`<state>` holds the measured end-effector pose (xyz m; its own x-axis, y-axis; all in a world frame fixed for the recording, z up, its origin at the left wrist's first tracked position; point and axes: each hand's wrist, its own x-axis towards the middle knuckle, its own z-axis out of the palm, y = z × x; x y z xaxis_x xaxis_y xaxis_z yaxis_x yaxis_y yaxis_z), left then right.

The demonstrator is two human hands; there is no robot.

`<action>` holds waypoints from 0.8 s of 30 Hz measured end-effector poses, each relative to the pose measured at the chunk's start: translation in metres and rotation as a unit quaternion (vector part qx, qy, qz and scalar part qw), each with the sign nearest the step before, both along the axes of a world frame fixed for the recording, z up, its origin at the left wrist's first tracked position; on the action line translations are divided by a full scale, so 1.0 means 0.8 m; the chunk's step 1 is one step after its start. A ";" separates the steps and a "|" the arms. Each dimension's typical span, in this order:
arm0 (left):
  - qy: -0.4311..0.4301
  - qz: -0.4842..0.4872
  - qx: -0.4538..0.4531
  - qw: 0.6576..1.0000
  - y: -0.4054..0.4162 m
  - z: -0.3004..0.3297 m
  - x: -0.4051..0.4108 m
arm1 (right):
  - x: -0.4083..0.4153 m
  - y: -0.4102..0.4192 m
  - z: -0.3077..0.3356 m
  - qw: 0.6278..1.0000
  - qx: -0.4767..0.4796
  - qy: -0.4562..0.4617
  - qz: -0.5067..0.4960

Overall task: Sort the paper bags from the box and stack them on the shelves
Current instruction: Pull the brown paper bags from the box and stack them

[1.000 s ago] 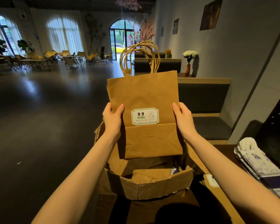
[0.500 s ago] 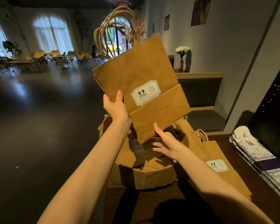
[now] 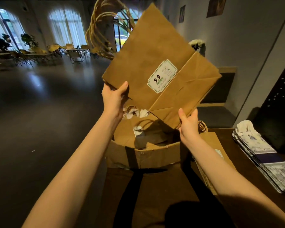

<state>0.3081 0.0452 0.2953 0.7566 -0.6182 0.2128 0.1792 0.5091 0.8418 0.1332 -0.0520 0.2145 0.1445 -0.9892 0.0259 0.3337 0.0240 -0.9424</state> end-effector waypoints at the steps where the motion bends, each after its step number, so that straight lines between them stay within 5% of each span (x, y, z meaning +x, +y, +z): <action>1: -0.006 0.004 0.011 1.000 0.006 -0.010 -0.001 | -0.013 0.000 -0.002 1.000 -0.017 0.023 -0.008; 9: -0.089 -0.031 0.160 0.983 0.065 -0.104 -0.039 | -0.091 0.028 -0.056 0.989 -0.079 0.124 -0.026; 14: -0.165 -0.115 0.324 0.924 0.102 -0.160 -0.064 | -0.125 0.053 -0.105 0.984 -0.072 0.159 -0.022; 24: -0.259 -0.024 0.466 0.846 0.179 -0.288 -0.107 | -0.164 0.118 -0.204 0.971 -0.037 0.233 0.046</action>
